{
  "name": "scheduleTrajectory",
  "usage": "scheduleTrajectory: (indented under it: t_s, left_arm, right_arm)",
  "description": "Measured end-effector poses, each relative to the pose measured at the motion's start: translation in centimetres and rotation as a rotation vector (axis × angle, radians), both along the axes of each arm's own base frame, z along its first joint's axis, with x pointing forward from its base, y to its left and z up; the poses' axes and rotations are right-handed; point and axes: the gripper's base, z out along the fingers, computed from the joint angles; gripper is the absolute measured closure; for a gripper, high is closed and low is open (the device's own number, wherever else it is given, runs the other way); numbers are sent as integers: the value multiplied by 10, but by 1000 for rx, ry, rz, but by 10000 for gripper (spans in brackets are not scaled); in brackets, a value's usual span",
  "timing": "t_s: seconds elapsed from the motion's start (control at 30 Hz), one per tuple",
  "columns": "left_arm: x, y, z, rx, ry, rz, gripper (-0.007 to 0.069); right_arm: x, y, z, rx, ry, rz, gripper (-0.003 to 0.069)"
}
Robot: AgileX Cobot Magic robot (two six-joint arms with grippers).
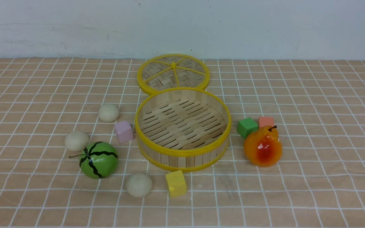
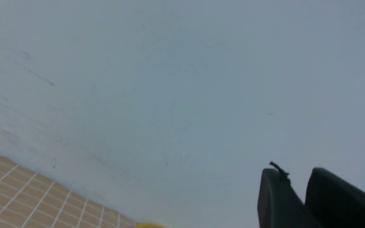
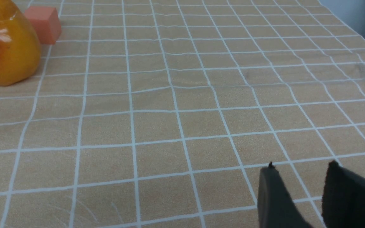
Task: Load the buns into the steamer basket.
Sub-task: Use the left arm to grab a steamed stuffed bun
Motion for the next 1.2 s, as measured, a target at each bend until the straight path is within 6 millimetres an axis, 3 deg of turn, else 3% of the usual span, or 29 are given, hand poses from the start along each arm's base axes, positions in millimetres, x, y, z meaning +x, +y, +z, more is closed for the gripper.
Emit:
scheduleTrajectory:
  t_s: [0.03, 0.07, 0.13, 0.23, 0.27, 0.33, 0.47, 0.7, 0.8, 0.97, 1.0, 1.03, 1.07, 1.1, 1.2]
  left_arm:
    - [3, 0, 17, -20, 15, -2, 480]
    - [4, 1, 19, -28, 27, -3, 480]
    - [14, 2, 43, -64, 101, 3, 478]
    - [33, 4, 53, -75, 294, 37, 477]
    - [47, 5, 48, -57, 438, 63, 477]
    - [56, 6, 43, -34, 529, 80, 477]
    - [88, 8, 11, 83, 848, 124, 470]
    - [137, 0, -24, 80, 1108, 42, 469]
    - [152, -3, -26, 134, 1162, -3, 466]
    - [211, -10, -24, 300, 1219, -110, 454]
    - [213, -11, -27, 304, 1227, -113, 452]
    - [235, -12, -29, 333, 1237, -129, 446]
    - [238, -12, -30, 339, 1239, -131, 444]
    - [257, -15, -35, 372, 1254, -146, 435]
    - [287, -21, -45, 447, 1282, -176, 418]
  right_arm:
    - [0, 0, 0, 0, 0, 0, 418]
    - [0, 0, 0, 0, 0, 0, 418]
    - [0, 0, 0, 0, 0, 0, 418]
    - [0, 0, 0, 0, 0, 0, 418]
    - [0, 0, 0, 0, 0, 0, 418]
    - [0, 0, 0, 0, 0, 0, 418]
    - [0, 0, 0, 0, 0, 0, 418]
    - [0, 0, 0, 0, 0, 0, 418]
    - [0, 0, 0, 0, 0, 0, 418]
    - [0, 0, 0, 0, 0, 0, 418]
    - [0, 0, 0, 0, 0, 0, 418]
    - [0, 0, 0, 0, 0, 0, 418]
    - [0, 0, 0, 0, 0, 0, 418]
    - [0, 0, 0, 0, 0, 0, 418]
    - [0, 0, 0, 0, 0, 0, 418]
